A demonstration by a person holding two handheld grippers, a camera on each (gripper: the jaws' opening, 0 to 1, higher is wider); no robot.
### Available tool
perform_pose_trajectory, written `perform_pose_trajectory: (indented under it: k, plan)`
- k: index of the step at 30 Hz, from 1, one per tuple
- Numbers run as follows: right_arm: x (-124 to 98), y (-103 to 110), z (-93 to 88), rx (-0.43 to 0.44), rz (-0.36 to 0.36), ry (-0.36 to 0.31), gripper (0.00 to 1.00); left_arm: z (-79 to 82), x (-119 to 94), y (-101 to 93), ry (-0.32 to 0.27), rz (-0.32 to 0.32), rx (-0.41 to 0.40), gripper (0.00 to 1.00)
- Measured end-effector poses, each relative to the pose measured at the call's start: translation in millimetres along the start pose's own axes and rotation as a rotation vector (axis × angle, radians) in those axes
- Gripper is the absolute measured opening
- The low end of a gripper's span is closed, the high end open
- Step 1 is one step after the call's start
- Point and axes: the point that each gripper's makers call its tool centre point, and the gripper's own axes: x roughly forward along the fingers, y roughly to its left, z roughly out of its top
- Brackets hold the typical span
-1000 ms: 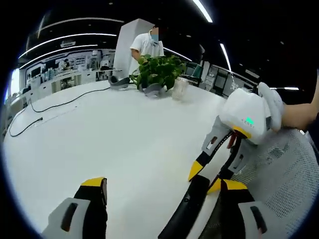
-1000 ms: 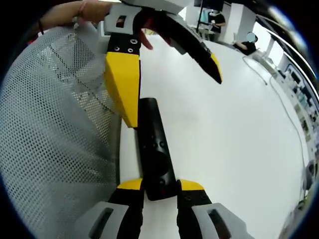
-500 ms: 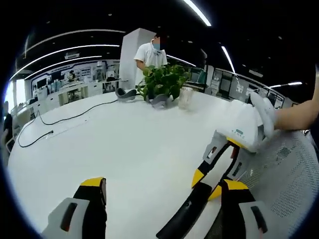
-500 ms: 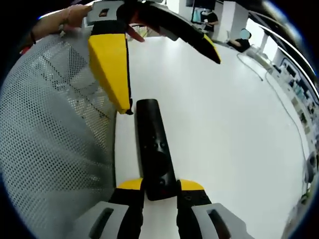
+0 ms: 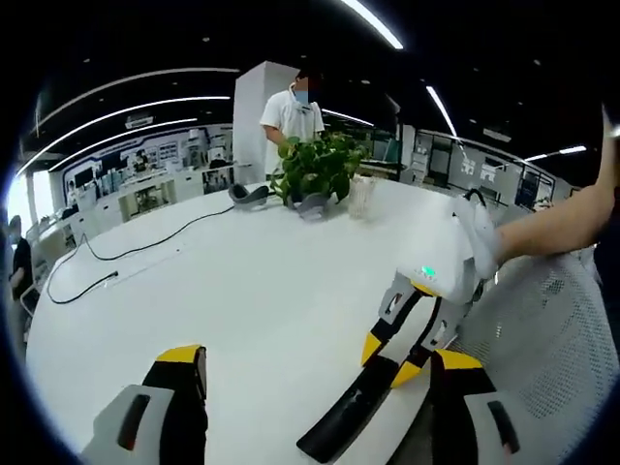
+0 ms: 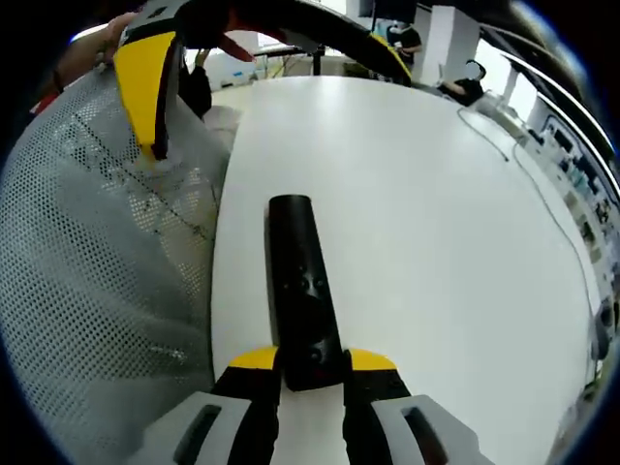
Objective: Press the specified remote control buttons in sequence, fully releasing each button before pressing the next.
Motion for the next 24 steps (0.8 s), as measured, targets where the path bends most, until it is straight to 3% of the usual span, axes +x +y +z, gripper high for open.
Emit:
perform_pose_trajectory:
  k: [5, 13, 16, 24]
  plan:
    - [0, -2, 0.5, 0.008, 0.000, -0.007, 0.22, 13.3, -7, 1.9, -0.041, 0.015, -0.012, 1.00]
    - [0, -2, 0.3, 0.022, -0.004, -0.039, 0.22, 20.4, -30, 4.3, -0.104, 0.076, -0.034, 1.00]
    - [0, -2, 0.6, 0.016, -0.008, -0.040, 0.22, 14.8, -37, 6.6, -0.080, 0.127, -0.011, 1.00]
    - [0, -2, 0.6, 0.017, -0.010, -0.046, 0.22, 16.4, -53, 8.7, -0.102, 0.202, 0.002, 1.00]
